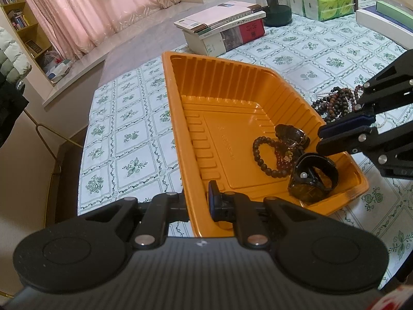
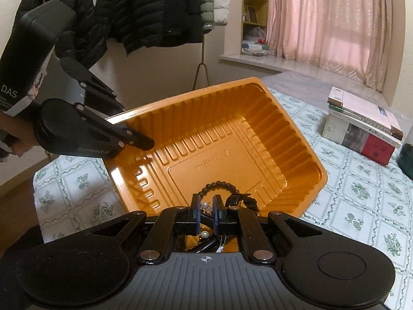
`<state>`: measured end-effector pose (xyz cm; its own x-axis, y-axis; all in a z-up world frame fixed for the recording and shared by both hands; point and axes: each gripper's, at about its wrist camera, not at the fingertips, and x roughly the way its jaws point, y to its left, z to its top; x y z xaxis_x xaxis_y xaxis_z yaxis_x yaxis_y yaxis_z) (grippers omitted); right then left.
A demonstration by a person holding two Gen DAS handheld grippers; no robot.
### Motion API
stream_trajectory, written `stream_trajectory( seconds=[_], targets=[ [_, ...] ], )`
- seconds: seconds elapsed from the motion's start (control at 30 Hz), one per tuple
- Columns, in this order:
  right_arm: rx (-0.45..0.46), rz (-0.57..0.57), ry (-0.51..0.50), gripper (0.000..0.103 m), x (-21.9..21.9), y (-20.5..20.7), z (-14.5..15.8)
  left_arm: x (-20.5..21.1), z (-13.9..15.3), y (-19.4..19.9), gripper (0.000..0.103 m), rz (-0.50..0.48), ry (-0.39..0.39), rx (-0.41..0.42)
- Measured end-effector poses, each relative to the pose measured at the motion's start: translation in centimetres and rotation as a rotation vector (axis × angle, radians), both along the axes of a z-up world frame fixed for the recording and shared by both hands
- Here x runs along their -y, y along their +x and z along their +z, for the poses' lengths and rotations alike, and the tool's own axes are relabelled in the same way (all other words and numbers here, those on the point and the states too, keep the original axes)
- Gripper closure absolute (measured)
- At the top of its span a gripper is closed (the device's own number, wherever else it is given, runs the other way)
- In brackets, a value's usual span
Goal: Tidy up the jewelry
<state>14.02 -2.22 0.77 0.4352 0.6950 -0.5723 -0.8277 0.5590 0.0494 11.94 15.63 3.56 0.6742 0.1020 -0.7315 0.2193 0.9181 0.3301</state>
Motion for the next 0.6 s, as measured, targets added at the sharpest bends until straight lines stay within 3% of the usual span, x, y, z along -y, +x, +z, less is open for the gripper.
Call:
stream_trajectory(
  seconds=[0.1,0.17,0.23,0.27,0.47,0.6],
  targets=[
    [-0.02,0.012,-0.013,0.094,-0.3,0.1,-0.1,0.0,0.0,0.0,0.092,0.0,0.0,0.0],
    [-0.025,0.004,-0.014,0.087,-0.3,0.2,-0.3,0.0,0.0,0.0,0.092,0.0,0.0,0.0],
    [-0.024,-0.015,-0.01,0.064,0.0,0.2,-0.3,0.0,0.0,0.0,0.092,0.0,0.0,0.0],
    [-0.028,-0.023,-0.001,0.062,0.3,0.2,-0.3,0.0,0.0,0.0,0.092,0.001,-0.001,0.0],
    [-0.08,-0.129,0.038,0.061,3.6,0.2,-0.7,0.0,0.0,0.0,0.092,0.001,-0.001,0.001],
    [-0.147,-0.266,0.055,0.06,7.5,0.2,-1.9,0.1,0.0,0.0,0.092,0.002,-0.002,0.002]
  ],
)
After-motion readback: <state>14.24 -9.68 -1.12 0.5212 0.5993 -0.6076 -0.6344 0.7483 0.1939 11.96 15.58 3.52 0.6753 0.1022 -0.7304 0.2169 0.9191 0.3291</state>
